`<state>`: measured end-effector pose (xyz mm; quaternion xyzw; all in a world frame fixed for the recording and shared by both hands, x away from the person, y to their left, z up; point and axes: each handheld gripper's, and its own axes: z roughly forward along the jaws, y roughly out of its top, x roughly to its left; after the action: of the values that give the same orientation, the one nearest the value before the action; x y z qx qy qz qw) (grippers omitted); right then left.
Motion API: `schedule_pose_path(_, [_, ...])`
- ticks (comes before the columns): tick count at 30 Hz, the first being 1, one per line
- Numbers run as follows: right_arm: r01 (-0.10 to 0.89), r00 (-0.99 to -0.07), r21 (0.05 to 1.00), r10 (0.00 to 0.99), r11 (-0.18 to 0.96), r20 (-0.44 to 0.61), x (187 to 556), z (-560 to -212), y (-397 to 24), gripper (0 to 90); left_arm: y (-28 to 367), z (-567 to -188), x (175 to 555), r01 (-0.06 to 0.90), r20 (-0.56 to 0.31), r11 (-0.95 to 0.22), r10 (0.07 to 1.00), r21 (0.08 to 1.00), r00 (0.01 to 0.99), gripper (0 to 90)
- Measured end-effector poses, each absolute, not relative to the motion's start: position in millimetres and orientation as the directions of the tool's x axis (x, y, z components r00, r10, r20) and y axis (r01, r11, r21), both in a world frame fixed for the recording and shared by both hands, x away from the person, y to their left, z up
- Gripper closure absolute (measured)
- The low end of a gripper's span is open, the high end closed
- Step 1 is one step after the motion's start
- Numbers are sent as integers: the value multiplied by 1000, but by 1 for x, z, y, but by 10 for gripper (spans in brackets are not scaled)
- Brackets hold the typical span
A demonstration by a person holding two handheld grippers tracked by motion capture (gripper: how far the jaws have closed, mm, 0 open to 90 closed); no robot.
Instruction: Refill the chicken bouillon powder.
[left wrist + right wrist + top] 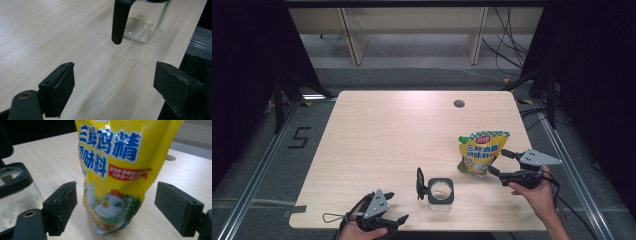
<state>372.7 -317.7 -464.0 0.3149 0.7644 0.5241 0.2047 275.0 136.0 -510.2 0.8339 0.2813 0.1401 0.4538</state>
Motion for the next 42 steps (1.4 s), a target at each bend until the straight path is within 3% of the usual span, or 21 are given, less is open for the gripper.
schedule_pose_path(5, [260, -748, 929, 664, 264, 21, 388, -468, -310, 209, 138, -511, 275, 351, -28, -426, 603, 834, 797, 170])
schedule_pose_path(8, [238, -769, 928, 640, 286, 0, 396, -470, -307, 341, 140, -510, 277, 350, -11, -448, 603, 823, 798, 172])
schedule_pose_path(10, [258, -762, 930, 647, 262, 29, 395, -471, -305, 369, 141, -510, 277, 338, -2, -448, 600, 828, 800, 178])
schedule_pose_path(12, [268, -747, 929, 664, 256, 32, 393, -469, -305, 400, 140, -510, 276, 355, -40, -418, 600, 836, 799, 182])
schedule_pose_path(15, [312, -719, 928, 689, 205, 90, 387, -469, -304, 432, 139, -510, 275, 352, -31, -425, 601, 834, 799, 185])
schedule_pose_path(21, [350, -645, 917, 759, 194, 86, 370, -461, -290, 475, 140, -509, 275, 349, -29, -432, 593, 832, 805, 191])
schedule_pose_path(25, [381, -614, 913, 778, 144, 134, 362, -460, -285, 479, 140, -509, 276, 322, -13, -436, 578, 840, 816, 192])
schedule_pose_path(27, [354, -635, 920, 765, 167, 105, 364, -462, -286, 469, 139, -509, 274, 347, -35, -418, 596, 840, 803, 192])
schedule_pose_path(32, [312, -683, 926, 728, 214, 62, 370, -472, -282, 320, 140, -508, 274, 345, -18, -444, 592, 827, 805, 192])
schedule_pose_path(34, [339, -691, 917, 717, 208, 93, 370, -475, -280, 277, 140, -508, 274, 342, -19, -440, 592, 830, 806, 192])
schedule_pose_path(37, [260, -709, 929, 705, 264, -2, 373, -478, -278, 262, 138, -509, 272, 356, -48, -416, 591, 837, 805, 192])
schedule_pose_path(42, [236, -725, 921, 687, 309, -45, 380, -485, -276, 272, 139, -509, 274, 330, -17, -439, 580, 836, 814, 192])
